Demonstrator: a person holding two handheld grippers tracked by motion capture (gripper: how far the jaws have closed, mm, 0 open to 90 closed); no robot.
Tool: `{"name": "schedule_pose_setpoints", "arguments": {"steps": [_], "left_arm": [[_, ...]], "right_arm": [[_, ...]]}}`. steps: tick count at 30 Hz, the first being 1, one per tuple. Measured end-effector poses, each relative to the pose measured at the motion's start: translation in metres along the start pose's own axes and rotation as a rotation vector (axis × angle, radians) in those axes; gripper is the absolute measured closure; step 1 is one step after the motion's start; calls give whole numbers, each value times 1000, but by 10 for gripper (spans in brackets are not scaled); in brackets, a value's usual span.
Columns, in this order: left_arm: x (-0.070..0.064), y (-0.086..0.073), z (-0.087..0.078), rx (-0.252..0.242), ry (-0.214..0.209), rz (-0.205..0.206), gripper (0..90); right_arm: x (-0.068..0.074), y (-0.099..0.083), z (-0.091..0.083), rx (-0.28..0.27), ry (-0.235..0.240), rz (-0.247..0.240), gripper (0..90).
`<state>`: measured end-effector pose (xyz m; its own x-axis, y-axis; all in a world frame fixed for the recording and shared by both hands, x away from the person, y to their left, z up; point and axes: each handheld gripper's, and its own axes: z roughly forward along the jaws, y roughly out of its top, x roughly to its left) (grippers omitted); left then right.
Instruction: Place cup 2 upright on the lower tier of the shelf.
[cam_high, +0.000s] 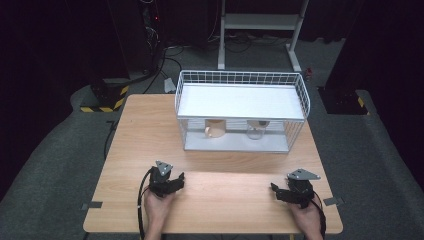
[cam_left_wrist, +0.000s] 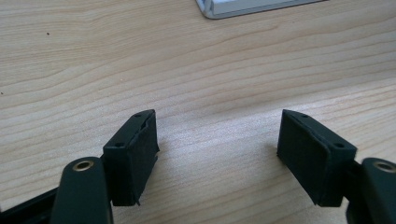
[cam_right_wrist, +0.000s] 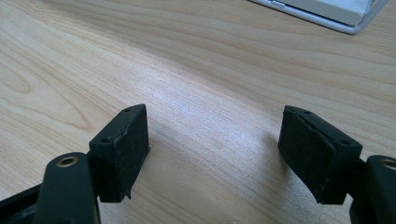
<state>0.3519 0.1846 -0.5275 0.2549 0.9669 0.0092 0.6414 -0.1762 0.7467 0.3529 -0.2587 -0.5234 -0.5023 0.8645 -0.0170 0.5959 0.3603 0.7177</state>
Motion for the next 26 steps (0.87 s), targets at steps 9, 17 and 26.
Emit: {"name": "schedule_pose_setpoints", "arguments": {"steps": [9,17,26], "left_arm": [[-1,0,0,3,3,-2,269],[-1,0,0,3,0,-3,261],[-2,0,0,3,5,-4,256]], "right_arm": [[0,0,0,-1,0,2,246],[0,0,0,-1,0,2,246],[0,0,0,-1,0,4,246]]}}
